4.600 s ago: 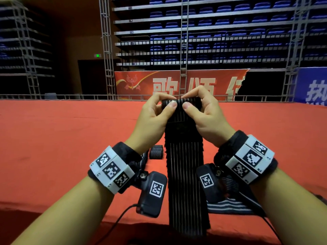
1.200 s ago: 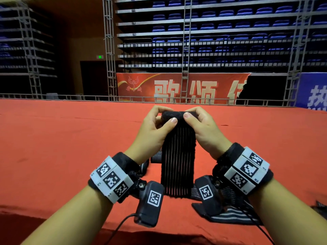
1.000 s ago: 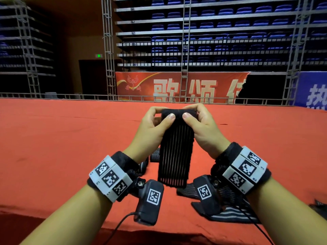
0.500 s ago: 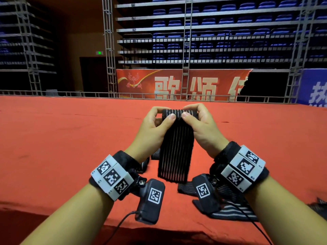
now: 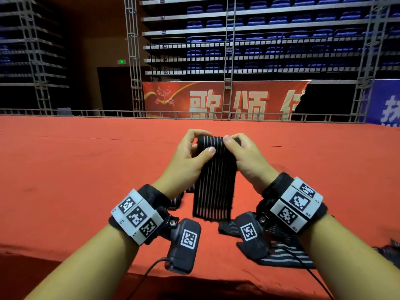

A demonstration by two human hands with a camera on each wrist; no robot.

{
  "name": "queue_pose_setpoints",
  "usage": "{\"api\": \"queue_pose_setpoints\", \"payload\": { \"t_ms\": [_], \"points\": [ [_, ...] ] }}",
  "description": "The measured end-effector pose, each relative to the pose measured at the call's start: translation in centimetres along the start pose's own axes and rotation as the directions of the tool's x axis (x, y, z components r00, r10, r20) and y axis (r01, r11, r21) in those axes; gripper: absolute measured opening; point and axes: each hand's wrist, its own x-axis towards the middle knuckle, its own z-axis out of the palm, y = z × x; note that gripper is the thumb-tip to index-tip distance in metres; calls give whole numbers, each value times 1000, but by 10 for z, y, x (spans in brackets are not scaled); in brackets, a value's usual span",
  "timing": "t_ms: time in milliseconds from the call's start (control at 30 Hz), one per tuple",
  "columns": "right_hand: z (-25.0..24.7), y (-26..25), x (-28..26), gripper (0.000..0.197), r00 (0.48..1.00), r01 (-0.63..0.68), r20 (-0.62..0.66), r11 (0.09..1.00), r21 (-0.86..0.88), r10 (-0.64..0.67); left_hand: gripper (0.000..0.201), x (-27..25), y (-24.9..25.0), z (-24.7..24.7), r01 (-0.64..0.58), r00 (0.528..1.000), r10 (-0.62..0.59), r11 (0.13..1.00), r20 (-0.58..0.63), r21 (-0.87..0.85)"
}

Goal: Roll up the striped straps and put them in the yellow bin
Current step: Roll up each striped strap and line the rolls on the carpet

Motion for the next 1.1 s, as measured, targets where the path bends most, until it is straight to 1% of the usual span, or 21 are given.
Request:
{"api": "queue_pose_setpoints", "payload": {
  "t_ms": [100,200,233,300,333,433,500,567,633,700,800,867,933,1000,1033,1100],
  "points": [
    [1,1,1,8,999,50,-16,998,36,-49,13,0,-2,4,45,998,-45,999,-48,-2],
    [5,2,-1,7,999,43,-29,994,101,-40,19,3,-3,4,68,994,-68,998,-83,1],
    [6,2,-1,9,1000,18,-24,995,99,-16,19,3,-3,3,61,994,-61,998,-86,5],
    [7,3,-1,21,999,-51,-5,998,35,51,18,2,-4,1,41,996,-39,999,-83,26],
    [6,4,0,23,998,-69,-3,997,14,69,19,1,-5,1,36,996,-33,999,-80,37],
    [5,8,2,14,1000,-24,-18,999,37,25,19,0,-10,2,51,994,-48,998,-96,21],
    [6,9,1,15,1000,1,-11,999,40,-1,19,0,-12,1,71,991,-70,997,-113,3],
    [8,10,0,17,1000,-11,2,998,56,11,19,0,-12,0,69,991,-70,998,-112,-13],
    [11,11,-1,19,998,-59,14,997,41,59,20,-1,-13,-3,52,994,-53,999,-97,-9],
    [11,14,1,17,997,-79,1,997,21,79,22,-2,-15,-3,53,994,-52,999,-91,8],
    [11,17,2,8,999,-39,-23,999,30,40,25,-3,-19,-2,120,986,-122,992,-109,-24],
    [12,17,1,9,999,-24,-19,998,57,25,25,-2,-22,-2,142,982,-146,989,-123,-42],
    [13,16,-1,14,999,-50,-4,995,82,51,19,-2,-22,-5,121,985,-126,992,-120,-47],
    [13,17,-1,23,994,-106,14,993,46,105,20,-2,-21,-6,98,990,-98,995,-102,-10],
    [13,18,0,24,993,-116,17,993,29,116,23,-2,-21,-6,93,991,-93,996,-93,2],
    [11,21,2,15,997,-81,13,996,27,80,25,-2,-22,-6,103,991,-103,995,-83,4]
  ]
}}
